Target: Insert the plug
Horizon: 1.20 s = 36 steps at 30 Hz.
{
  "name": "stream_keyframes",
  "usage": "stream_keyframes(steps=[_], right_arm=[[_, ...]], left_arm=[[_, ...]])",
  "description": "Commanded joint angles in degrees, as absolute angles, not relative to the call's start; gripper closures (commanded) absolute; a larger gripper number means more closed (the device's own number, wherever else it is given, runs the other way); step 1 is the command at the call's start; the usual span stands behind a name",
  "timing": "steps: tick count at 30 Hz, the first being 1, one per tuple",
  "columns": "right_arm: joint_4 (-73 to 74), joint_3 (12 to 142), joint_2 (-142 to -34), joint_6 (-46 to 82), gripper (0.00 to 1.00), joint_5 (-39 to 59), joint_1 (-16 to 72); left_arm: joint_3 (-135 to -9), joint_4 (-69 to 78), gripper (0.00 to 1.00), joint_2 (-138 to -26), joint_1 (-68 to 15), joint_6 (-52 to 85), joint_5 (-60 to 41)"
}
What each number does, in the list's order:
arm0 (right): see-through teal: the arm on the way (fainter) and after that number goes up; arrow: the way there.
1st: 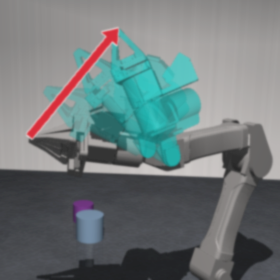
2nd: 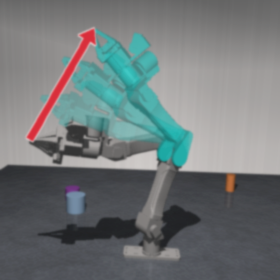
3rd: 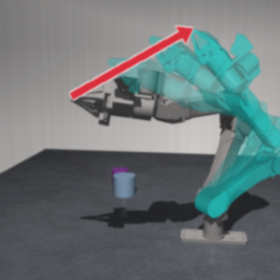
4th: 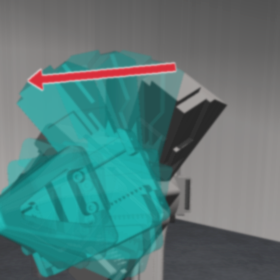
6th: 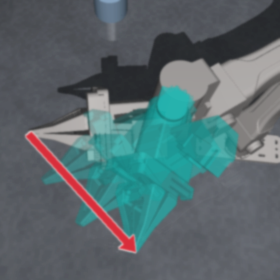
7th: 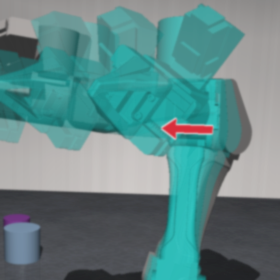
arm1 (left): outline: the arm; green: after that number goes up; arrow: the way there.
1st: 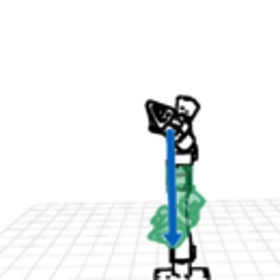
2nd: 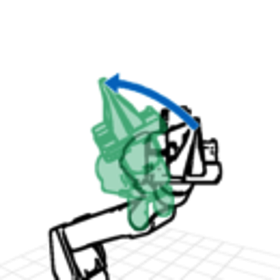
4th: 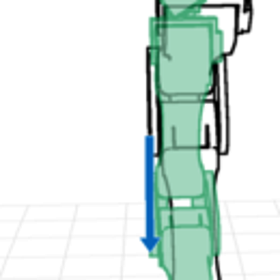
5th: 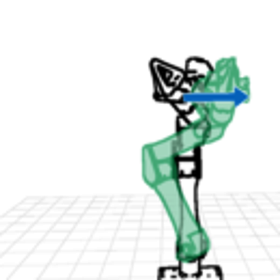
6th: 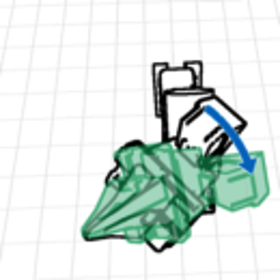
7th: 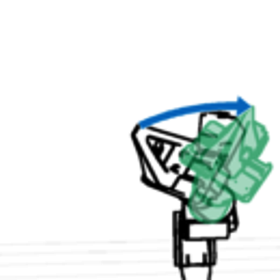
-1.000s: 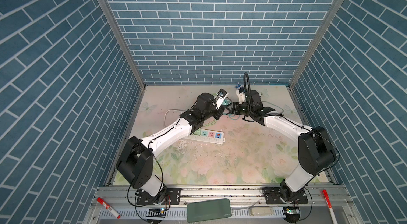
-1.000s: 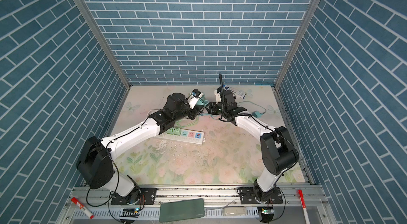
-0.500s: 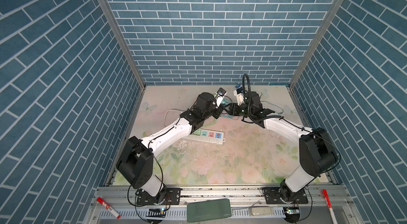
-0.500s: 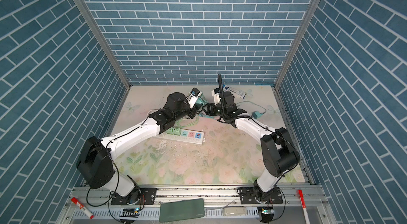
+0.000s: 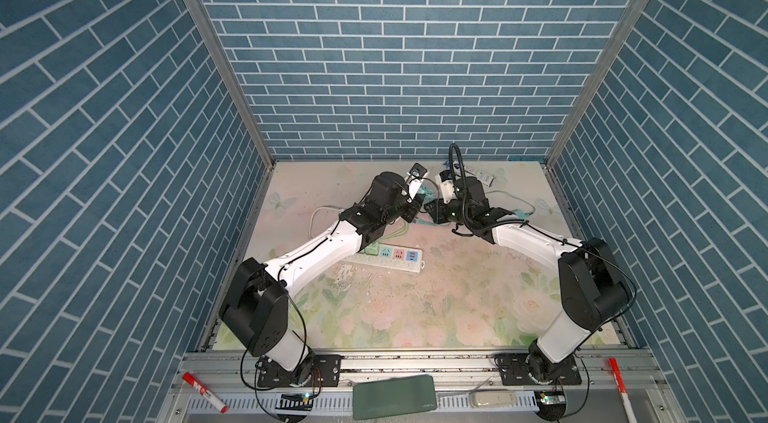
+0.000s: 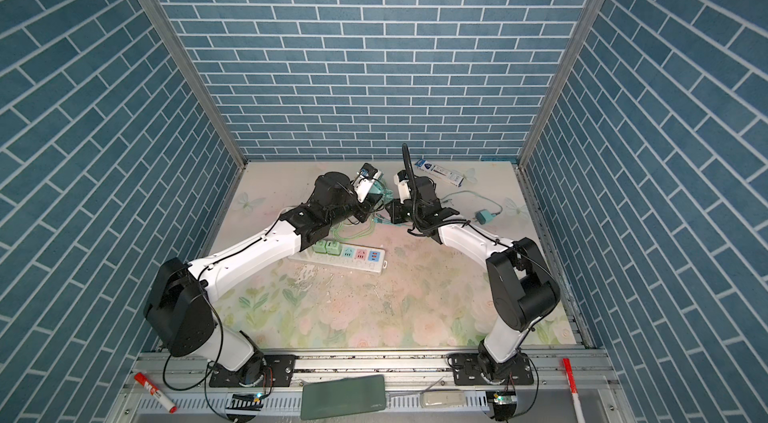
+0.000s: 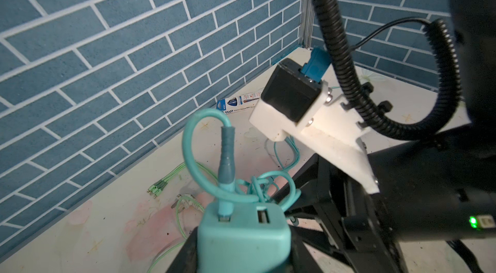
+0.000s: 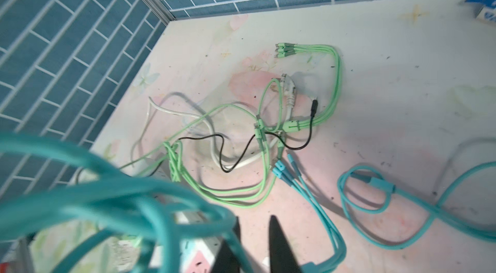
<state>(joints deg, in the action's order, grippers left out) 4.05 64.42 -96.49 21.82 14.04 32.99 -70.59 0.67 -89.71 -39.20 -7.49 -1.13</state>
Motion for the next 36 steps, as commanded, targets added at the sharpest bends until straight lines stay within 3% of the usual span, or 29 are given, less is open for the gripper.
stream_keyframes(steps=[1,4,17,27,36], right_arm=[[3.09,66.65,-96.21,19.75,0.95,11.98,33.05],[0.98,66.21,-94.11,19.34,1.0,13.57,33.06],[-19.22,69.91,-76.76,14.26,1.0,11.94,32.87],[-24.95,82.24,-82.37,10.81,1.0,5.4,31.35],[-28.95,97.75,-96.54,11.6,1.0,12.91,24.17]], left_arm=[[-71.91,1.19,0.82,-89.65,-39.29,-7.37,-0.35],[-71.8,2.08,0.82,-90.26,-39.16,-7.72,0.16],[-74.0,2.31,0.83,-96.14,-37.53,-9.64,0.58],[-71.28,1.45,0.83,-93.92,-38.31,-10.05,-2.22],[-68.38,-1.35,0.84,-91.16,-39.01,-11.51,-5.78]])
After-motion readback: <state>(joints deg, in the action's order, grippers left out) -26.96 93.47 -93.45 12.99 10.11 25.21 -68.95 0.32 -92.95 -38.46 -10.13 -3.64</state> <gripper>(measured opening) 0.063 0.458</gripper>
